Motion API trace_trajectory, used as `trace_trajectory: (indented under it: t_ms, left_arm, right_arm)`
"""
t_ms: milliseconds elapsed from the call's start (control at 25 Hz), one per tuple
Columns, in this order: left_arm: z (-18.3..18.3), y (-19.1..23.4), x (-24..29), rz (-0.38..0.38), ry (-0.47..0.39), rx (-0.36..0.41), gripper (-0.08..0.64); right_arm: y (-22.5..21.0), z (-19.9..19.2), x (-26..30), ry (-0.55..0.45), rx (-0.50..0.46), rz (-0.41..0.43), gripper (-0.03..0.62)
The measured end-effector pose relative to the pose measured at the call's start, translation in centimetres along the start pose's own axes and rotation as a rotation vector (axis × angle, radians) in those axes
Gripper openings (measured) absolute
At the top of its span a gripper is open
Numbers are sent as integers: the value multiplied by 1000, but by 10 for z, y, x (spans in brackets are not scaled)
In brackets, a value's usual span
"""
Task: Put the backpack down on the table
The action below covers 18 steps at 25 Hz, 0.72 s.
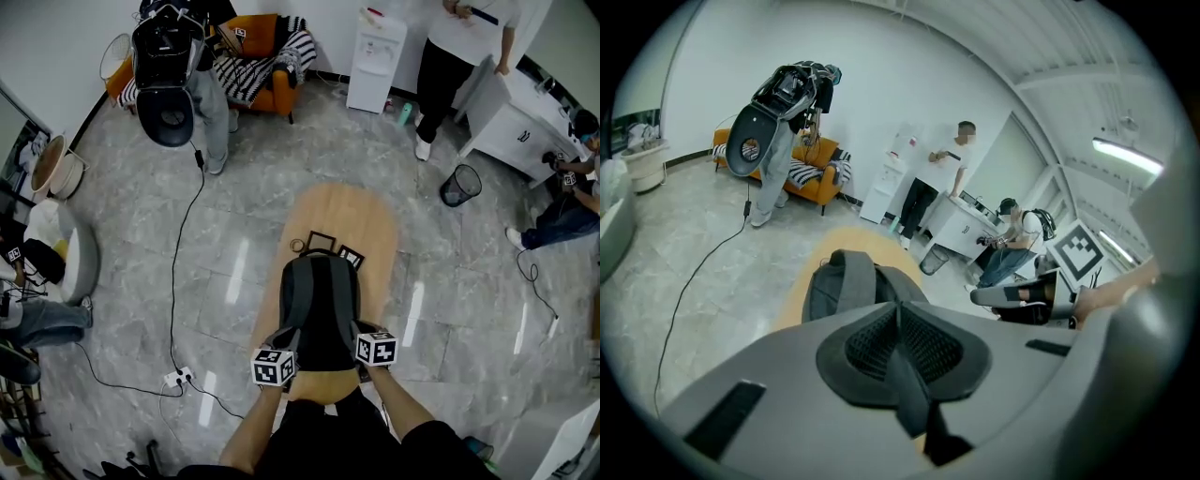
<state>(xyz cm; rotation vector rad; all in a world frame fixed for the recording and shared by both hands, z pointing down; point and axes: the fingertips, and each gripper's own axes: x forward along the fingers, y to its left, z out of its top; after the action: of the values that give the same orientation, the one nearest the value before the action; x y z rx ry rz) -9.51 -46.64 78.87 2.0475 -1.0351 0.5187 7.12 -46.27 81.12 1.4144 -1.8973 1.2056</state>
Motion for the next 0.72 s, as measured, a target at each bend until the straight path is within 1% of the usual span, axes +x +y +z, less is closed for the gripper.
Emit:
trace_trajectory:
  t_ms: [200, 320, 480, 600, 720]
  left_arm:
    - [7, -15, -9, 14, -41, 22, 23]
    - [10, -28, -20, 25, -69, 33, 23]
    - [13, -51, -38, 33, -119, 50, 23]
    - [19, -69, -52, 49, -171, 59, 23]
    - [30, -91, -73, 67, -241, 48, 23]
  right_arm:
    - [15, 1, -18, -37, -94, 32, 11]
    - [23, 3, -36, -84, -145, 50, 11]
    - [31, 5, -64, -153, -190, 74, 11]
    - [40, 14, -88, -221, -233, 105, 11]
    - [53, 28, -121, -322, -269, 140, 11]
